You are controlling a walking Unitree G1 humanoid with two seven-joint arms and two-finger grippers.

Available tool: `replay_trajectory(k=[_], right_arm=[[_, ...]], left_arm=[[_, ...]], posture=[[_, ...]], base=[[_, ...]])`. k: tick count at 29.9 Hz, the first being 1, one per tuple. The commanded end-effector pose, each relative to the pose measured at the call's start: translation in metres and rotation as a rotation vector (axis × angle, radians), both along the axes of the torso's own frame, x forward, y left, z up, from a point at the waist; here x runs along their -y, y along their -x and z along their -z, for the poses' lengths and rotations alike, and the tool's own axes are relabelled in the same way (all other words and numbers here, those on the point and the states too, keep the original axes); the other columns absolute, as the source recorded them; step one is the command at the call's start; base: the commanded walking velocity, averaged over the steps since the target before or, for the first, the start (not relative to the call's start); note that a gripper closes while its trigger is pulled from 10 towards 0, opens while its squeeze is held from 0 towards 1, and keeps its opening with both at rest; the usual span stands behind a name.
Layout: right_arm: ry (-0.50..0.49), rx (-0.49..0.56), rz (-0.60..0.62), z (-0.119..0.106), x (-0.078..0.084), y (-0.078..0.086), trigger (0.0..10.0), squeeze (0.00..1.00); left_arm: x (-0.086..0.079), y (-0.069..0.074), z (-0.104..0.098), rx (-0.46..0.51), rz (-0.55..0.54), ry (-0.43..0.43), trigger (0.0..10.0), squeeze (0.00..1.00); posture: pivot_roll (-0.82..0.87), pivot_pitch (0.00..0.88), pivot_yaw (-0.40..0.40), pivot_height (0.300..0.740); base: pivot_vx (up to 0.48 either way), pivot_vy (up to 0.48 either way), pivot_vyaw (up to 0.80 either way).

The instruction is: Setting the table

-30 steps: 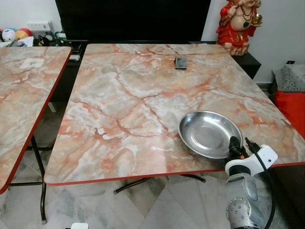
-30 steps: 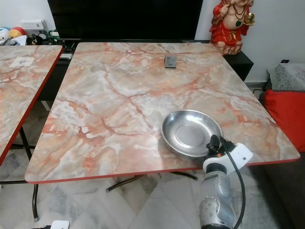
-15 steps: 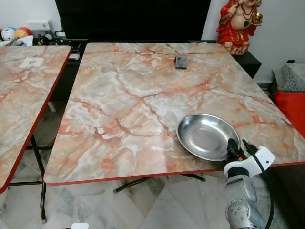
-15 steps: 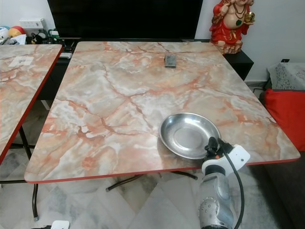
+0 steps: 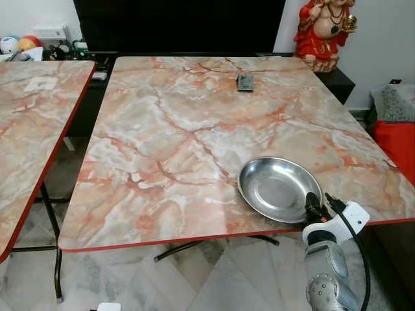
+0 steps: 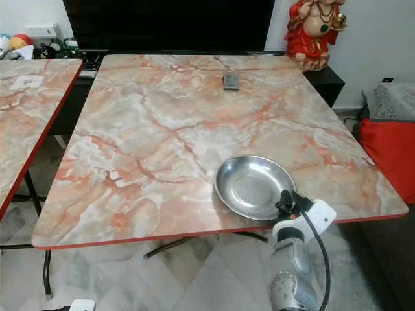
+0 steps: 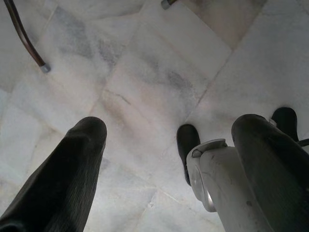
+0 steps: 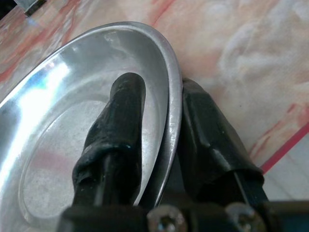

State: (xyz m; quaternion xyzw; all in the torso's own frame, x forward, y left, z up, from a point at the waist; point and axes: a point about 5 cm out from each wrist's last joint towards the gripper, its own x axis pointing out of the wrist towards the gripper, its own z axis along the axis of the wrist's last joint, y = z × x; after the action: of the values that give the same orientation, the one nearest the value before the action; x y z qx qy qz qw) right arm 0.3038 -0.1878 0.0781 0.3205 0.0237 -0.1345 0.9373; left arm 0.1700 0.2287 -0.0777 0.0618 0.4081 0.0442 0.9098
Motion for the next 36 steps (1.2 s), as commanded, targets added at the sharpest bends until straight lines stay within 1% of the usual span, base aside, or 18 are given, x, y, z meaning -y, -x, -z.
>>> replay_trajectory(k=[1, 2, 3, 4, 15, 16, 18, 19, 20, 21, 30, 31, 32, 33, 34, 35, 36], right_arm=[[0.011, -0.040, -0.013, 0.008, -0.001, 0.004, 10.0, 0.44], [0.011, -0.039, -0.013, 0.008, -0.001, 0.004, 10.0, 0.90], [0.011, -0.039, -0.013, 0.008, -0.001, 0.004, 10.0, 0.90], [0.012, -0.039, -0.014, 0.008, -0.001, 0.004, 10.0, 0.96], [0.045, -0.026, -0.043, 0.006, -0.004, 0.002, 10.0, 0.91], [0.049, -0.025, -0.044, 0.006, -0.005, 0.002, 10.0, 0.89], [0.059, -0.022, -0.046, 0.005, -0.004, 0.002, 10.0, 0.53], [0.063, -0.021, -0.047, 0.005, -0.005, 0.002, 10.0, 0.17], [0.065, -0.021, -0.048, 0.005, -0.005, 0.002, 10.0, 0.17], [0.074, -0.014, -0.049, 0.003, -0.004, 0.002, 10.0, 0.00], [0.091, 0.006, -0.050, -0.001, -0.003, 0.002, 10.0, 0.00], [0.091, 0.012, -0.051, -0.002, -0.003, 0.002, 10.0, 0.03], [0.091, 0.014, -0.051, -0.002, -0.003, 0.002, 10.0, 0.26], [0.091, 0.020, -0.052, -0.003, -0.003, 0.002, 10.0, 0.87], [0.091, 0.020, -0.052, -0.003, -0.003, 0.002, 10.0, 0.87], [0.091, 0.023, -0.052, -0.004, -0.003, 0.002, 10.0, 0.93], [0.092, 0.024, -0.051, -0.004, -0.003, 0.002, 10.0, 0.94]], left_arm=[[0.002, 0.008, 0.005, -0.043, 0.009, 0.000, 10.0, 0.00], [0.002, 0.008, 0.005, -0.043, 0.010, 0.000, 10.0, 0.00], [0.002, 0.008, 0.005, -0.043, 0.010, 0.000, 10.0, 0.00], [0.002, 0.008, 0.005, -0.043, 0.010, 0.000, 10.0, 0.00], [0.003, 0.007, 0.005, -0.043, 0.009, 0.000, 10.0, 0.00], [0.003, 0.007, 0.005, -0.043, 0.009, 0.000, 10.0, 0.00], [0.003, 0.007, 0.005, -0.043, 0.010, 0.000, 10.0, 0.00], [0.003, 0.007, 0.005, -0.043, 0.009, 0.000, 10.0, 0.00], [0.003, 0.007, 0.005, -0.043, 0.009, 0.000, 10.0, 0.00], [0.003, 0.008, 0.005, -0.044, 0.010, 0.000, 10.0, 0.00], [0.004, 0.008, 0.005, -0.047, 0.012, 0.003, 10.0, 0.00], [0.004, 0.008, 0.005, -0.047, 0.013, 0.003, 10.0, 0.00], [0.004, 0.008, 0.005, -0.048, 0.013, 0.003, 10.0, 0.00], [0.004, 0.008, 0.005, -0.048, 0.013, 0.003, 10.0, 0.00], [0.004, 0.008, 0.005, -0.048, 0.013, 0.003, 10.0, 0.00], [0.004, 0.008, 0.005, -0.048, 0.013, 0.003, 10.0, 0.00], [0.004, 0.008, 0.005, -0.048, 0.014, 0.003, 10.0, 0.00]], posture=[[0.02, 0.126, -0.063, 0.740], [0.02, 0.126, -0.063, 0.740], [0.02, 0.126, -0.063, 0.740], [0.02, 0.126, -0.063, 0.740], [0.02, 0.126, -0.065, 0.740], [0.02, 0.125, -0.065, 0.740], [0.02, 0.125, -0.066, 0.740], [0.02, 0.125, -0.066, 0.740], [0.02, 0.125, -0.066, 0.740], [0.02, 0.125, -0.066, 0.740], [0.02, 0.126, -0.067, 0.740], [0.02, 0.126, -0.067, 0.740], [0.02, 0.126, -0.067, 0.740], [0.02, 0.126, -0.067, 0.740], [0.02, 0.126, -0.067, 0.740], [0.02, 0.126, -0.067, 0.740], [0.02, 0.126, -0.067, 0.740]], base=[[0.000, 0.000, 0.00], [0.000, 0.000, 0.00], [0.000, 0.000, 0.00], [0.000, 0.000, 0.00], [0.000, 0.000, 0.00], [0.000, 0.000, 0.00], [0.000, 0.000, 0.00], [0.000, 0.000, 0.00], [0.000, 0.000, 0.00], [0.000, 0.000, 0.00], [0.000, 0.000, 0.00], [0.000, 0.000, 0.00], [0.000, 0.000, 0.00], [0.000, 0.000, 0.00], [0.000, 0.000, 0.00], [0.000, 0.000, 0.00], [0.000, 0.000, 0.00]])
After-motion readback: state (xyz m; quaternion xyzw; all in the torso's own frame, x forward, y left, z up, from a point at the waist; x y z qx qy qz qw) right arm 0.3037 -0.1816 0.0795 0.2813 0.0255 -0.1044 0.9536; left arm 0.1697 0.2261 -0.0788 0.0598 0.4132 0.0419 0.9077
